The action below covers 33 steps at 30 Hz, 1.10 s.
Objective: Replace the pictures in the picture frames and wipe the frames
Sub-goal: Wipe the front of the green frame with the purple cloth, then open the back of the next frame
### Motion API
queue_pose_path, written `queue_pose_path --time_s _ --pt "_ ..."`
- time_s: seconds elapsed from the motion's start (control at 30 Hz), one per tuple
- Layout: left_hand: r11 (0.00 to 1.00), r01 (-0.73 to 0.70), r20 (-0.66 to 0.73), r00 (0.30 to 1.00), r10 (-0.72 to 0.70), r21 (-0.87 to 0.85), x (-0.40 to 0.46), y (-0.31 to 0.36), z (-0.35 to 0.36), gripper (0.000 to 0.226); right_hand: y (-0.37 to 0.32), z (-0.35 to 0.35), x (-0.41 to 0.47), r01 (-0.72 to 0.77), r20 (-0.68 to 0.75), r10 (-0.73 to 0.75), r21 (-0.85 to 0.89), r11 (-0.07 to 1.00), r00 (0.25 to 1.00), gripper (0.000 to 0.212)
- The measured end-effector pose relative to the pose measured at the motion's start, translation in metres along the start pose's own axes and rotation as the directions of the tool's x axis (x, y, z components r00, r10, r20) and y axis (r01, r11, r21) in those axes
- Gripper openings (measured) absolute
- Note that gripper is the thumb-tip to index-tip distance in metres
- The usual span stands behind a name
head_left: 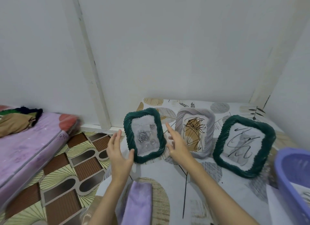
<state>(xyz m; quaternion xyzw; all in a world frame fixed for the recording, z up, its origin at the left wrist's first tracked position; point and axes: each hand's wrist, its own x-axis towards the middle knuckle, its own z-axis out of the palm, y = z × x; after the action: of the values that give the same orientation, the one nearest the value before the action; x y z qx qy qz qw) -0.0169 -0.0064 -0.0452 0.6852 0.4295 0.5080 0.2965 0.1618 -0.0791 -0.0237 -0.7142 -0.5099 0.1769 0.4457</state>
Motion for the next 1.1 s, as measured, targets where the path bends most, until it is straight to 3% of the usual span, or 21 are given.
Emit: queue_pose_path --time_s 0.1,0.17,0.27,0.4,0.5,0.7,0.9,1.1 --pt "0.972 -0.220 -0.105 0.968 0.227 0.078 -0.015 0.014 0.013 0.053 0.011 -0.019 -0.035 0.000 -0.168 0.003 0.019 1.000 0.986 0.070" --pt "0.947 -0.319 -0.016 0.947 0.320 0.019 -0.024 0.024 0.029 0.044 0.020 -0.033 -0.055 -0.023 -0.307 0.023 0.003 1.000 0.951 0.065" --pt "0.958 -0.249 0.195 0.942 0.274 -0.145 -0.031 0.036 0.055 0.048 0.033 -0.049 -0.066 -0.081 -0.459 0.088 0.035 0.996 0.884 0.062" --pt "0.988 0.034 0.445 0.895 0.037 -0.152 -0.030 0.048 0.091 0.052 0.034 -0.065 -0.062 -0.133 -0.425 0.150 0.069 0.989 0.893 0.067" --pt "0.973 0.201 0.527 0.842 -0.112 -0.116 -0.017 0.056 0.112 0.069 0.031 -0.070 -0.053 -0.132 -0.382 0.140 0.048 0.990 0.914 0.071" --pt "0.897 0.413 0.627 0.744 -0.232 -0.158 0.000 0.066 0.129 0.080 0.030 -0.073 -0.033 -0.190 -0.333 0.231 0.152 0.970 0.914 0.072" --pt "0.912 0.356 0.549 0.813 -0.193 -0.206 -0.010 0.064 0.106 0.064 0.025 -0.074 -0.045 -0.208 -0.323 0.255 0.172 0.963 0.911 0.075" --pt "0.927 0.231 0.511 0.858 -0.051 -0.295 -0.037 0.085 0.068 0.049 0.016 -0.077 -0.080 -0.184 -0.319 0.247 0.215 0.959 0.915 0.075"
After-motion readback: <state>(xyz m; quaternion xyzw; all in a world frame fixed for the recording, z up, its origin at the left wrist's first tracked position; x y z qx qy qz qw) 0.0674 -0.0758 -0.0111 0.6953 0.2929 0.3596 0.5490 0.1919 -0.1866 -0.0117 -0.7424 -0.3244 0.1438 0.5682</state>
